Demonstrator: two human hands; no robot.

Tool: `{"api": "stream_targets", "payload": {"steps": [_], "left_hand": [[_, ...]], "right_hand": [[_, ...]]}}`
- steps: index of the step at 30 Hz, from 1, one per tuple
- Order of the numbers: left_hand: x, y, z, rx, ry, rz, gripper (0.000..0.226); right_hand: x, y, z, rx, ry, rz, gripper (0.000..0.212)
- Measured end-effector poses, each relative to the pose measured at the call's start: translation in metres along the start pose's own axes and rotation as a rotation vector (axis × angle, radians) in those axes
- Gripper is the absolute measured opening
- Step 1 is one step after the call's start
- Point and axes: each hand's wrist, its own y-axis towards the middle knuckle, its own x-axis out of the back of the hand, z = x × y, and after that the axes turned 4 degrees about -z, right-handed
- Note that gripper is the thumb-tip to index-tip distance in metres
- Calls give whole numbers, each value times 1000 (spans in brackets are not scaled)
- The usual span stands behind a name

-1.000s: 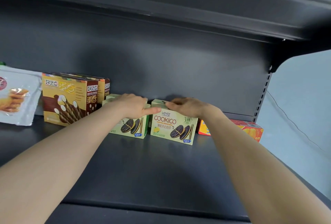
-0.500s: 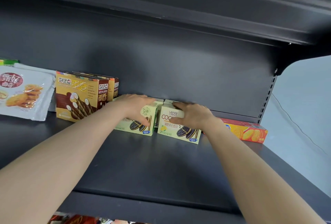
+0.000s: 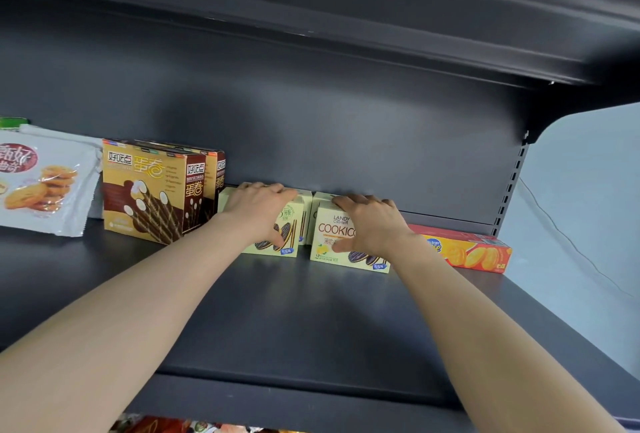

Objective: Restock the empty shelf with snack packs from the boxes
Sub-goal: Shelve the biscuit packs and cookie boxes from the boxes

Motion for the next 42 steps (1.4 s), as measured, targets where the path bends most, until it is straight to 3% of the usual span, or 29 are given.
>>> {"api": "stream_targets", "payload": {"steps": [8,13,22,26,29,31,35,39,42], "left_hand": [[1,1,6,-35,0,-16,97],[-4,-2,15,-39,-38,-6,100],[-8,-4,17,-45,-47,-20,101],[-4,-6,14,-24,-37,-9,101],[1,-13,9,8,-41,-8,102],[5,-20,5,34,-60,-34,98],[16,-42,-7,94,-101,-129,79],[27,-68,-16,147,-163,-177,64],[37,-95,-17,186,-203,-223,55]], "right_hand": [[5,16,18,22,45,-62,94],[2,36,34,48,93,42,98],[7,28,28,16,105,56,98],[10,15,16,-39,58,105,86],[9,8,16,-7,102,85,93],[12,6,18,21,91,64,96],[16,-7,18,42,52,3,70],[20,-28,28,43,52,-47,78],[31,-43,48,76,3,-108,68]]}}
